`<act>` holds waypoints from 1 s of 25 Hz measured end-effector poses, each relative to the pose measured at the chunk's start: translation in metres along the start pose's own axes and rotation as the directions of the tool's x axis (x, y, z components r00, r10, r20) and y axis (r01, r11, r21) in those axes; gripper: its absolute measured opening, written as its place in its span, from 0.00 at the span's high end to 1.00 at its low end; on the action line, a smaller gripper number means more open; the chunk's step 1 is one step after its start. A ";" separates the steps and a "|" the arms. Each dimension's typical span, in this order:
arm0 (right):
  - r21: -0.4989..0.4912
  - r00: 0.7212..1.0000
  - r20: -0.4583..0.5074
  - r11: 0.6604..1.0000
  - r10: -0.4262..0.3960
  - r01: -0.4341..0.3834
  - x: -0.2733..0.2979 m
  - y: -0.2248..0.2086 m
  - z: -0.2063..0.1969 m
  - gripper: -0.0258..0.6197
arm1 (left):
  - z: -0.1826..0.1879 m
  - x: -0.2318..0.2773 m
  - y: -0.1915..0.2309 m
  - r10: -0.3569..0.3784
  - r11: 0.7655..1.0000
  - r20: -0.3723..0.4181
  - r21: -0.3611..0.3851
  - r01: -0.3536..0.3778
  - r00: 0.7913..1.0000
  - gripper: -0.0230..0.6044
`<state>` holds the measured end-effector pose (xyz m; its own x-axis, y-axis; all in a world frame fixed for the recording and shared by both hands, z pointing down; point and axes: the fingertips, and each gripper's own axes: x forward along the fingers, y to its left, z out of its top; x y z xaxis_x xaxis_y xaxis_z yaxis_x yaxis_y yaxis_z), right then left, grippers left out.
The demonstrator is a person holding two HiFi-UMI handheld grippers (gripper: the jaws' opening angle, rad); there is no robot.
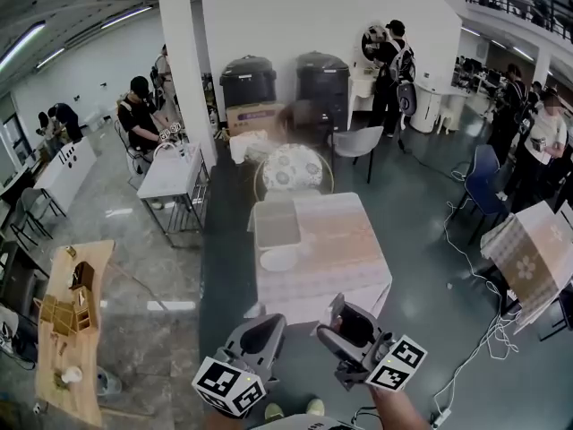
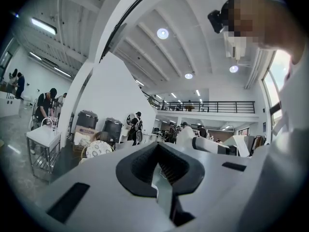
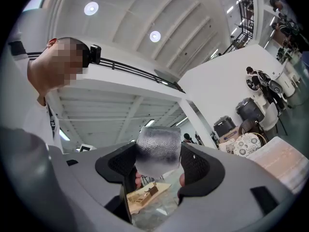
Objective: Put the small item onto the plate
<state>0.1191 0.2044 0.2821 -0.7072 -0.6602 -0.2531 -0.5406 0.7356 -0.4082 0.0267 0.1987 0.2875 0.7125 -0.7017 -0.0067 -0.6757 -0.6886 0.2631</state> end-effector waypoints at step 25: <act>0.086 1.000 -0.008 0.996 0.022 -0.021 -0.009 -0.062 0.009 0.49 | -0.007 0.036 0.025 0.138 0.990 0.014 -0.010 -0.138 0.990 0.95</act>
<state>0.1631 0.1634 0.3016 -0.7223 -0.6429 -0.2550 -0.4843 0.7333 -0.4771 0.0369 0.1573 0.3005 0.6094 -0.7927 0.0162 -0.7658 -0.5832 0.2709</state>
